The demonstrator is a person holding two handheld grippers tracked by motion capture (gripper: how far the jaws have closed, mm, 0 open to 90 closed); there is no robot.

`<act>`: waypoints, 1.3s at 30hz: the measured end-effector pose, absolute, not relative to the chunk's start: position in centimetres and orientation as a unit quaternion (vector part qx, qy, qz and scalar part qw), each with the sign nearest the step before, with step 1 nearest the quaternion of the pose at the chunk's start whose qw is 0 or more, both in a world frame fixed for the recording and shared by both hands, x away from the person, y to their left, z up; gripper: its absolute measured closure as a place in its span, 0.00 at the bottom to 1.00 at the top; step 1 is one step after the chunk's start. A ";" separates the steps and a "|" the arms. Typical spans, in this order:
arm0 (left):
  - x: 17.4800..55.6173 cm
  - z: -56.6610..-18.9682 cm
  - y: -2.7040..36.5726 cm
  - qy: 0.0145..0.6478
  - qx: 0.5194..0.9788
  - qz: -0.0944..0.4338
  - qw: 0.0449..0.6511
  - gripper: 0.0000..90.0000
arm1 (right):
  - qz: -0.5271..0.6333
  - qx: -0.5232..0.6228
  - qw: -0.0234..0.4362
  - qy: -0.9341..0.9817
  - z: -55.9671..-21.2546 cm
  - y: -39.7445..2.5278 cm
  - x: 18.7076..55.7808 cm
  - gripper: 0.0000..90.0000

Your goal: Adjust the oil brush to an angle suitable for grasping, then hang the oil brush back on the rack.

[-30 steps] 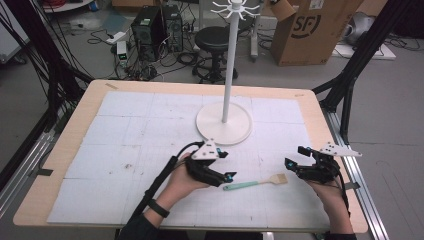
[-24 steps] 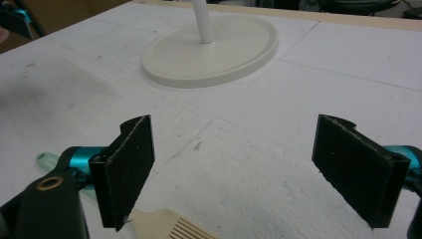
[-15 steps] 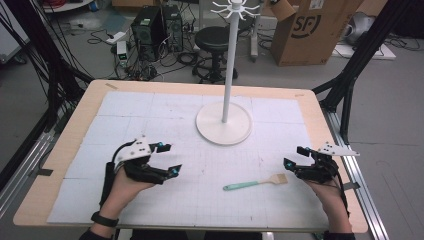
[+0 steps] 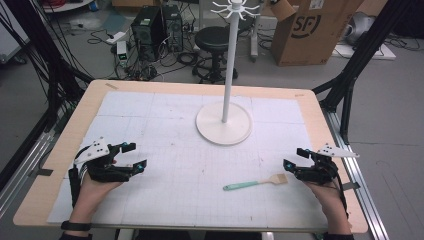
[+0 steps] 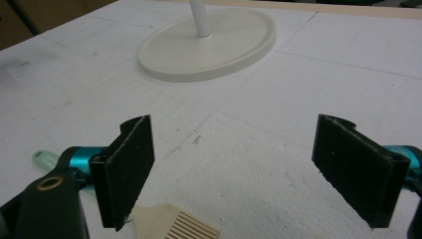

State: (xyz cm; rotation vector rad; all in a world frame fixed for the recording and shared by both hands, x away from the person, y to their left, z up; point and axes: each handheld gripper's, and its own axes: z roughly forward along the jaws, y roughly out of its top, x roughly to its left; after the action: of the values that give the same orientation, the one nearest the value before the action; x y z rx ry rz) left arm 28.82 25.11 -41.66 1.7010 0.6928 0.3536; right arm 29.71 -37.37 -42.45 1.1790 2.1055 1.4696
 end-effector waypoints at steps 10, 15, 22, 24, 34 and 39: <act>28.6 -41.7 26.7 0.301 0.727 0.157 0.598 0.25 | 0.516 0.407 0.155 0.738 -42.4 -37.3 29.5 0.18; 28.7 -41.9 27.3 0.304 0.726 0.150 0.599 0.24 | 0.516 0.400 0.155 0.742 -42.3 -37.4 29.4 0.18; 28.7 -41.9 27.5 0.316 0.725 0.144 0.595 0.22 | 0.519 0.374 0.142 0.755 -42.1 -37.1 29.3 0.18; 28.7 -41.9 27.4 0.316 0.727 0.146 0.592 0.21 | 0.520 0.361 0.138 0.762 -42.1 -36.9 29.3 0.18; 29.0 -42.1 27.4 0.315 0.726 0.143 0.594 0.21 | 0.498 0.286 0.100 0.812 -42.5 -34.6 29.1 0.21; 28.9 -42.1 27.2 0.312 0.730 0.142 0.591 0.22 | 0.486 0.266 0.091 0.827 -43.0 -33.7 29.3 0.25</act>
State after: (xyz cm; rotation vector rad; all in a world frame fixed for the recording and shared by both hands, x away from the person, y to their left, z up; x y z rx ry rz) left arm 28.92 27.24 -42.12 1.6997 0.7270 0.3304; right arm 29.25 -33.68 -42.97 0.7912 2.4586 1.4456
